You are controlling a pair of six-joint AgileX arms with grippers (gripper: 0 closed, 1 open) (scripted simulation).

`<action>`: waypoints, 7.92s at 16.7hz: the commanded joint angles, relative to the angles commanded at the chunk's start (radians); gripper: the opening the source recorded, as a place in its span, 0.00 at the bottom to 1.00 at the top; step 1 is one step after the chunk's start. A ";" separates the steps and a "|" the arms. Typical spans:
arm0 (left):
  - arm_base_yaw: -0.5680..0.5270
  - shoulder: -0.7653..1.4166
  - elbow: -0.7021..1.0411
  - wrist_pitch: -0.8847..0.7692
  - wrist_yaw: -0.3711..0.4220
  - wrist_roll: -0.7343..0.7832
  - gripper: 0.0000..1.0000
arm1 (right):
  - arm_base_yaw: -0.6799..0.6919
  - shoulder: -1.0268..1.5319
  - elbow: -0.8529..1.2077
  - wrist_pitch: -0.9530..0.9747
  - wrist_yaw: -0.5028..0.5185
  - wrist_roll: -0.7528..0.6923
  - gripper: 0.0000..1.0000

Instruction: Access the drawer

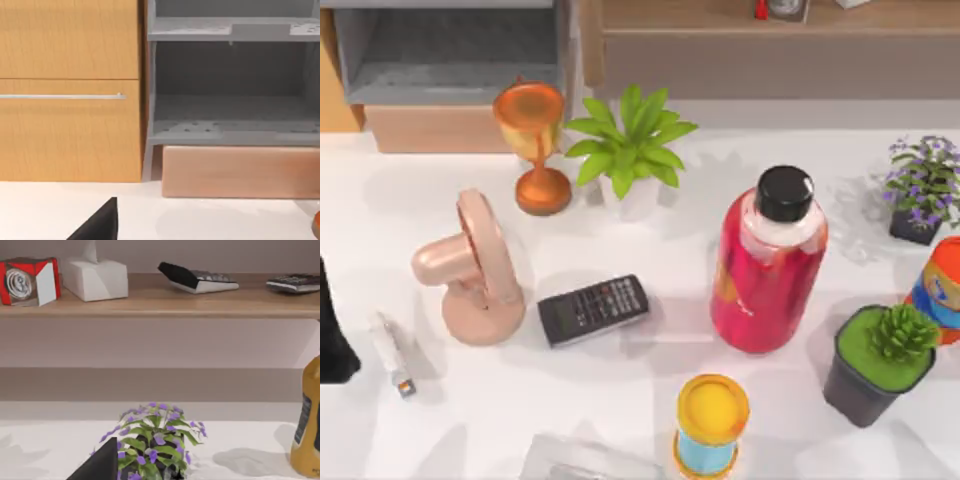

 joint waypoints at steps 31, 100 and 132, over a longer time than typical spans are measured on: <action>-0.242 1.089 0.515 0.628 -0.306 0.313 1.00 | 0.000 0.000 0.000 0.000 0.000 0.000 1.00; 0.465 2.222 0.940 1.249 0.507 1.582 0.00 | 0.000 0.000 0.000 0.000 0.000 0.000 1.00; 0.683 2.036 0.487 1.505 0.723 1.595 0.45 | 0.000 0.000 0.000 0.000 0.000 0.000 1.00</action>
